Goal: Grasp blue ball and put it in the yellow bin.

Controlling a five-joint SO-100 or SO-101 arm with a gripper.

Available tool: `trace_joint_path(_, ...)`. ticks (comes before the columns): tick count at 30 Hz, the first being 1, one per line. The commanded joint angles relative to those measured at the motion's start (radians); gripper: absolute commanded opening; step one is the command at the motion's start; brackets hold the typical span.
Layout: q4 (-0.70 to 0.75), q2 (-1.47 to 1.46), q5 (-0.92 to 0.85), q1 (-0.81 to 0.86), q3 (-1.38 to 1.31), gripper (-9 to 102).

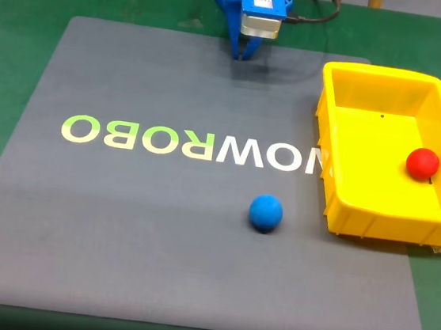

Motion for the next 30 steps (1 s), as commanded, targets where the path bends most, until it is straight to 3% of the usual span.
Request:
trace_joint_path(1,0.011,0.014,-0.055,0.018,0.032,1)
trace_joint_path(16,0.011,0.015,-0.038,-0.023,0.032,2)
trace_joint_path(19,0.000,0.015,-0.054,-0.014,0.032,10)
trace_joint_path(23,-0.029,0.014,-0.067,-0.005,0.003,32)
trace_joint_path(30,0.005,0.014,-0.066,-0.014,-0.132,35)
